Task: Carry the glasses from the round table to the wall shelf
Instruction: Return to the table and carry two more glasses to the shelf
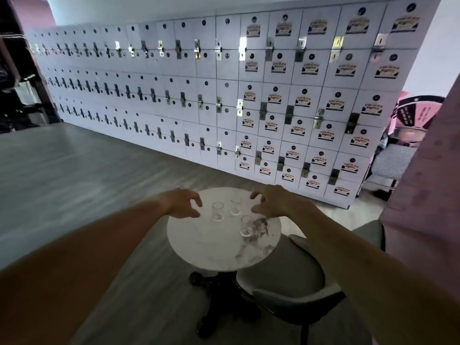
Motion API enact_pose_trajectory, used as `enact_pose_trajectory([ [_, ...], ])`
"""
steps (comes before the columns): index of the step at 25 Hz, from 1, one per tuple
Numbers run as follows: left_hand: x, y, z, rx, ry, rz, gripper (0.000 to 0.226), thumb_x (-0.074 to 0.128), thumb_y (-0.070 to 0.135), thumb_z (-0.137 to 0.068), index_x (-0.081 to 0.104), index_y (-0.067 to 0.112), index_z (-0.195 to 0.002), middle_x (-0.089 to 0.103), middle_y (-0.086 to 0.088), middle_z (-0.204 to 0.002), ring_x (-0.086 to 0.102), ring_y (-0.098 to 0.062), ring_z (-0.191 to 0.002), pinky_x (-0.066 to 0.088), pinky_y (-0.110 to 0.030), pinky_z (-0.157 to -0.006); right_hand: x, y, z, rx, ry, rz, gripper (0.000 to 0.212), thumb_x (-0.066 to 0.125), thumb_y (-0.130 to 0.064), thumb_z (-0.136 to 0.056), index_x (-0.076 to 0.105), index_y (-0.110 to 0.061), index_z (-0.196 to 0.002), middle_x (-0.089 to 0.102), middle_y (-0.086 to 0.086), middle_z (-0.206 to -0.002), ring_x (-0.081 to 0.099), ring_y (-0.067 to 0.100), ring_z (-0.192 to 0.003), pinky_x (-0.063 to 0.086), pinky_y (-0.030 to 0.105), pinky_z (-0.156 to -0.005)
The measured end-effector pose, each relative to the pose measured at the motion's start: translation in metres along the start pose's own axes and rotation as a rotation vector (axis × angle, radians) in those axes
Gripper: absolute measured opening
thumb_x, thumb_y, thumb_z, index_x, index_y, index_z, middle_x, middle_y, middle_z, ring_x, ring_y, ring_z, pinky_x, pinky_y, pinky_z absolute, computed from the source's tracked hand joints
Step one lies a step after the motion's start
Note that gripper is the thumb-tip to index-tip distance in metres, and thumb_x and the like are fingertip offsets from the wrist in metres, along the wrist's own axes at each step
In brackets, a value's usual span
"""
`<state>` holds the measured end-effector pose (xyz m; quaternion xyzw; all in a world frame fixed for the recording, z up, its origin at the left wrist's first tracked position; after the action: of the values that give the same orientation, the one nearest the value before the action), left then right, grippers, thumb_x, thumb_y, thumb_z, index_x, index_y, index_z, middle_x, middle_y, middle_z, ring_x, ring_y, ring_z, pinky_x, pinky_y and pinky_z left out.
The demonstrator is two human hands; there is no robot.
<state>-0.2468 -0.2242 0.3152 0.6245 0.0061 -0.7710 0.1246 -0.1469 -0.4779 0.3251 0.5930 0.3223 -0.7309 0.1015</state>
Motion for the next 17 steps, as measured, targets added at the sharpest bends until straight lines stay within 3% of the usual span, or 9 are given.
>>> enact_pose_trajectory([
  [4,-0.018,-0.005,-0.078,-0.002,-0.006,0.045,0.037,0.065,0.045,-0.087,0.06,0.035,-0.122,0.067,0.006,-0.118,0.058,-0.011,-0.097,0.046,-0.031,-0.095,-0.011,0.025,-0.074,0.02,-0.006,-0.005,0.038,0.068,-0.037,-0.082,0.061,-0.03,-0.12,0.059,0.003,-0.131,0.057,0.022,-0.113,0.047,0.032,-0.092],
  [7,-0.008,-0.016,-0.132,-0.031,-0.038,0.029,0.038,0.064,0.046,-0.087,0.059,0.034,-0.123,0.065,0.004,-0.124,0.06,-0.016,-0.108,0.046,-0.034,-0.099,-0.002,0.044,-0.123,0.001,-0.062,-0.018,0.039,0.067,-0.037,-0.081,0.061,-0.031,-0.119,0.06,0.003,-0.128,0.059,0.017,-0.101,0.046,0.026,-0.08],
  [11,0.023,-0.038,-0.197,-0.059,-0.113,0.031,0.039,0.065,0.045,-0.088,0.059,0.033,-0.125,0.06,0.0,-0.133,0.056,-0.021,-0.118,0.044,-0.036,-0.103,0.037,0.07,-0.175,0.007,-0.174,-0.017,0.038,0.06,-0.043,-0.085,0.061,-0.026,-0.119,0.06,0.003,-0.129,0.059,0.025,-0.112,0.049,0.034,-0.094],
  [14,0.05,-0.052,-0.249,-0.081,-0.092,0.078,0.045,0.067,0.042,-0.086,0.055,0.034,-0.128,0.053,-0.002,-0.138,0.054,-0.022,-0.121,0.042,-0.034,-0.1,0.073,0.094,-0.21,0.02,-0.249,-0.01,0.037,0.059,-0.042,-0.089,0.064,-0.018,-0.116,0.063,0.004,-0.121,0.059,0.025,-0.113,0.041,0.028,-0.084],
  [17,0.084,-0.061,-0.31,-0.087,-0.035,0.143,0.053,0.069,0.036,-0.083,0.05,0.032,-0.133,0.039,-0.009,-0.146,0.051,-0.028,-0.126,0.041,-0.035,-0.102,0.108,0.12,-0.243,0.084,-0.272,-0.02,0.035,0.057,-0.03,-0.091,0.059,-0.022,-0.126,0.06,0.006,-0.129,0.057,0.026,-0.116,0.04,0.028,-0.084],
])
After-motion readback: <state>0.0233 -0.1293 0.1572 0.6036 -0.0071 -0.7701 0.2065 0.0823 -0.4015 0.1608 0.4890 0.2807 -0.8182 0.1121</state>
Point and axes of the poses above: each hand's wrist, its own z-axis away from the middle knuckle, its own x-axis out of the palm, y = z × x, the point moved 1 cm from there along -z, towards the middle knuckle
